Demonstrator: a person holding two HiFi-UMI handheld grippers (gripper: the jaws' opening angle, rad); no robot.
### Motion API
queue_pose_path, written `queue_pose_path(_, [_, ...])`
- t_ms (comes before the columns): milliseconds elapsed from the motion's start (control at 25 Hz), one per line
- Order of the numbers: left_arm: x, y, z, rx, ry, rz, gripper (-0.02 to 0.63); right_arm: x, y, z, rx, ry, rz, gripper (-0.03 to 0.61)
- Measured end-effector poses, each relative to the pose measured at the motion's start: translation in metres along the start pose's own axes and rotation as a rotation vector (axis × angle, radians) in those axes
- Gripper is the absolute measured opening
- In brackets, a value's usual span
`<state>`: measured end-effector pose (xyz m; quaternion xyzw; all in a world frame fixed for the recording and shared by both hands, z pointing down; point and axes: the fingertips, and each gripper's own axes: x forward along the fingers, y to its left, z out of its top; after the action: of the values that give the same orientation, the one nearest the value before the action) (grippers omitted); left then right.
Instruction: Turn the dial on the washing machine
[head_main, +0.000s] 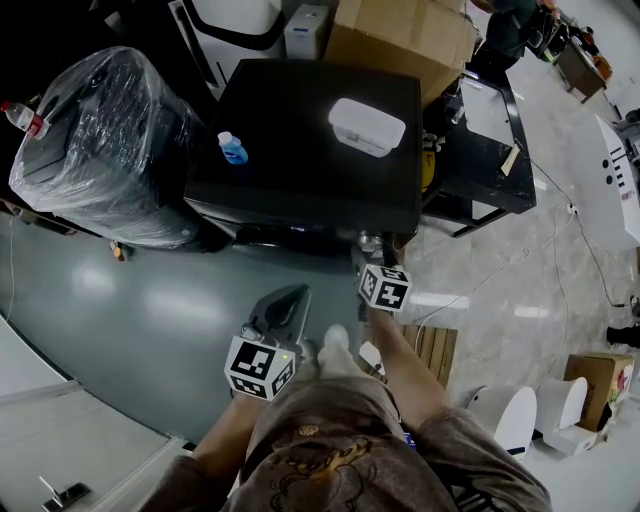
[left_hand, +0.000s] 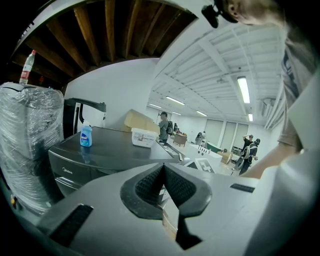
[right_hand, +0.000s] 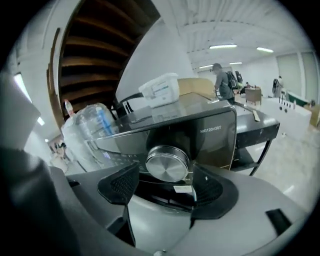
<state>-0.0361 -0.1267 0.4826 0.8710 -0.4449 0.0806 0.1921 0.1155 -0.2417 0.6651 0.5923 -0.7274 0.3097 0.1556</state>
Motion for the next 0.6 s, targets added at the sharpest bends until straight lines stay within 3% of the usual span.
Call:
queue_pose_path(160, [-0.0009, 0.0032, -0.0007, -0.002, 0.0, 0.008, 0.0, 0.0048, 0.0049, -0.0011, -0.107, 0.038, -0.055, 0.296])
queue_pose_path(600, [0.001, 0.0029, 0.0005, 0.002, 0.001, 0.011, 0.0, 0.0058, -0.0041, 0.0009, -0.054, 0.065, -0.099, 0.272])
